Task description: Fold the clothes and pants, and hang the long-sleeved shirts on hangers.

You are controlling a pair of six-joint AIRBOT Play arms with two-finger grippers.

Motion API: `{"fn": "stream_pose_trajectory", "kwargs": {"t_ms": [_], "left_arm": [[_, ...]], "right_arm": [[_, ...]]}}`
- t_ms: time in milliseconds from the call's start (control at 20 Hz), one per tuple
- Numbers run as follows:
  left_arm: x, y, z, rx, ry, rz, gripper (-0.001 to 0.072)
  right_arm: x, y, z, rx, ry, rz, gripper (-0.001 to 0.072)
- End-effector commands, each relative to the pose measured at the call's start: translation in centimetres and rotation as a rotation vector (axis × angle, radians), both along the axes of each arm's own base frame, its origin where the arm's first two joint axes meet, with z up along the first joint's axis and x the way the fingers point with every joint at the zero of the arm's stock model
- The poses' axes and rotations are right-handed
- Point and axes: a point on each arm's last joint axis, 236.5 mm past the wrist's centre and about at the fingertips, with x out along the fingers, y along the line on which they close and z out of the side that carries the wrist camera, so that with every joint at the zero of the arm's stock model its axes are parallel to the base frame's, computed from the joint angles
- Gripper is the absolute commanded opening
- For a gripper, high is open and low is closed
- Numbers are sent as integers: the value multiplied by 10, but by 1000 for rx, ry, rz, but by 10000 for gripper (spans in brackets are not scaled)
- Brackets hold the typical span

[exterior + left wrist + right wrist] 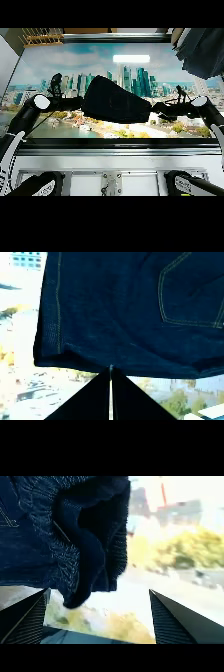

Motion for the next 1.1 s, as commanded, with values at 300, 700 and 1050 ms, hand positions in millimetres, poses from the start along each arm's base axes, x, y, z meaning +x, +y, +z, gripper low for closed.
{"fn": "stream_pose_trajectory", "kwargs": {"t_ms": [300, 700, 1050], "left_arm": [[-16, -21, -2, -8, 18, -48, 8], [-18, -22, -4, -8, 29, -53, 8], [-21, -22, -5, -11, 42, -53, 8]], "right_arm": [[30, 21, -51, 138, -53, -18, 720], [36, 64, -57, 167, -70, 8, 719], [48, 78, -43, 200, -186, 61, 25]]}}
